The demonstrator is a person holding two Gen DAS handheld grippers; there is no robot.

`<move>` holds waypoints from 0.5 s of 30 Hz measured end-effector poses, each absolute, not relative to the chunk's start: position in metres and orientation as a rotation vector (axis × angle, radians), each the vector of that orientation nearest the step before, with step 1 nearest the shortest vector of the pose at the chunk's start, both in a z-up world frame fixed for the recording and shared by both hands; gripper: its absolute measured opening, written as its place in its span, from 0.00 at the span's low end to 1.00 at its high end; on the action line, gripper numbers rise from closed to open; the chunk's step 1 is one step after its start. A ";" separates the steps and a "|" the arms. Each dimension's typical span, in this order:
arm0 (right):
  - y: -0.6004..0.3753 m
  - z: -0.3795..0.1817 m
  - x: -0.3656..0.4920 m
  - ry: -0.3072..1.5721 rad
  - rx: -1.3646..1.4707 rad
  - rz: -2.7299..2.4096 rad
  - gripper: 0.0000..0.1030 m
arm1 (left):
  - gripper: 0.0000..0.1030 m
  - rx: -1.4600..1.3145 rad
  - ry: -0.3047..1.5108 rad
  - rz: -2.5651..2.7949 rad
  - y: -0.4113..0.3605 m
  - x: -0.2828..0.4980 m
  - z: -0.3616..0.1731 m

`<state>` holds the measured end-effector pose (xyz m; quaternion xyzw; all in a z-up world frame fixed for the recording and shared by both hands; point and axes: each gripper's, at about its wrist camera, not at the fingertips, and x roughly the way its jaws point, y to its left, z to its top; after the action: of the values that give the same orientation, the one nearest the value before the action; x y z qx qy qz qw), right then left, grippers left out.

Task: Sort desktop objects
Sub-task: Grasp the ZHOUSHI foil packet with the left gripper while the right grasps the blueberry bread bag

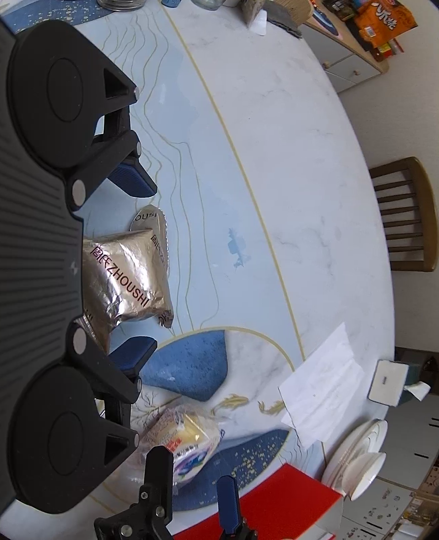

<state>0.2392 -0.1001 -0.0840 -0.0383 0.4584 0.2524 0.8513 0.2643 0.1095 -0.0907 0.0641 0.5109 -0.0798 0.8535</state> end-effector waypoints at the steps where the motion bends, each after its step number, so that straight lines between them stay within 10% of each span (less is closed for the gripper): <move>1: -0.100 -0.086 0.241 0.971 -0.076 0.529 0.85 | 0.87 0.131 1.080 -0.165 0.110 0.266 -0.092; 15: -0.098 -0.112 0.254 1.059 -0.022 0.515 0.74 | 0.87 0.109 1.125 -0.157 0.108 0.277 -0.106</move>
<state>0.2536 -0.0983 -0.1118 -0.0103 0.4993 0.2429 0.8316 0.2771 0.1084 -0.1058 0.0514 0.5324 -0.0743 0.8417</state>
